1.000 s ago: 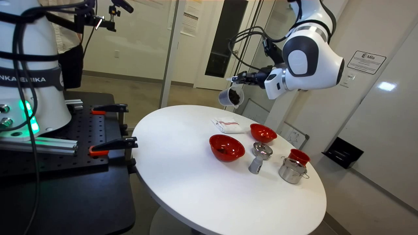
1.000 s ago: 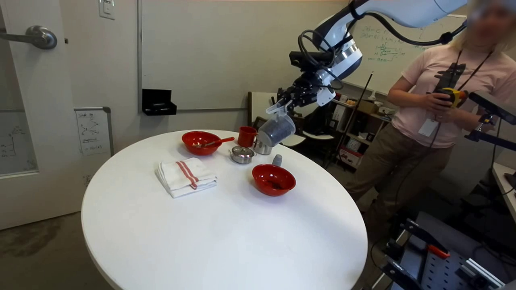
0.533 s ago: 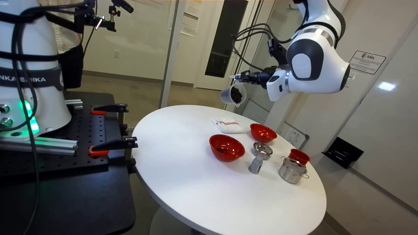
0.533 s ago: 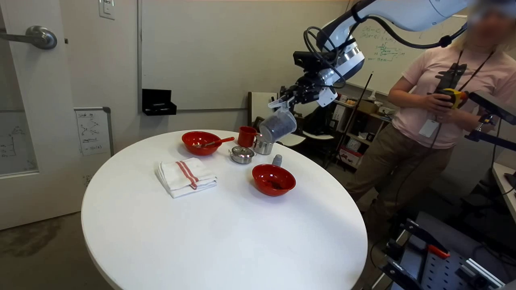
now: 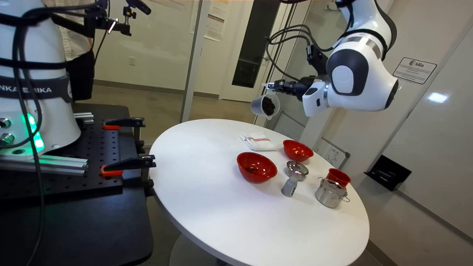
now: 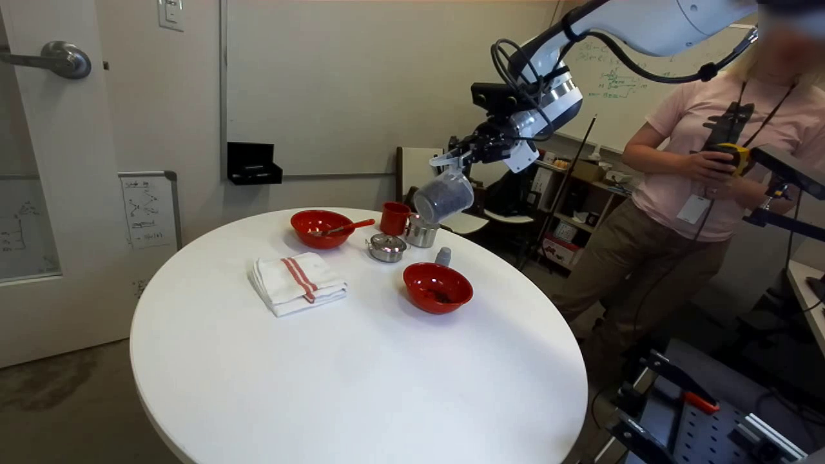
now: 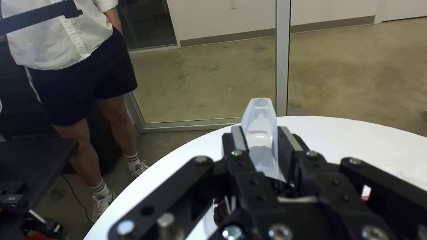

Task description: Pour some contents from the clear jar into the orange bowl

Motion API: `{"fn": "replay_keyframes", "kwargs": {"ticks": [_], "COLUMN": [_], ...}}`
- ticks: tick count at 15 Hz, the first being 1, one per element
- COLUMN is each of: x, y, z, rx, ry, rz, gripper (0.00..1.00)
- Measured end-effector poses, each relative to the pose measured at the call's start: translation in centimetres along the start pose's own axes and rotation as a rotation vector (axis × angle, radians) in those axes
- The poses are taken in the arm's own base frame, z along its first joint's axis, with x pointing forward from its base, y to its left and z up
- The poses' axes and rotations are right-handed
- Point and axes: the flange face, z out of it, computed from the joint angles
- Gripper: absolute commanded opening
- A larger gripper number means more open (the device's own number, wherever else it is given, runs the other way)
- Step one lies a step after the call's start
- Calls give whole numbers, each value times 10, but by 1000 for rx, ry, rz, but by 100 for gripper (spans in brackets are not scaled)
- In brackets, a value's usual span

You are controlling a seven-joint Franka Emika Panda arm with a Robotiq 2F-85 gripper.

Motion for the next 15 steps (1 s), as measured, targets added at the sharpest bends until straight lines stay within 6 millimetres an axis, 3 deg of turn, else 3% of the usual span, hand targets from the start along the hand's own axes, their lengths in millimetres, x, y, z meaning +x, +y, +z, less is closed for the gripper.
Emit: {"fn": "replay_keyframes", "kwargs": {"ticks": [15], "x": [14], "y": [6], "z": [-14], "rx": [12], "ry": [-114], "rz": [4], "gripper": [7]}}
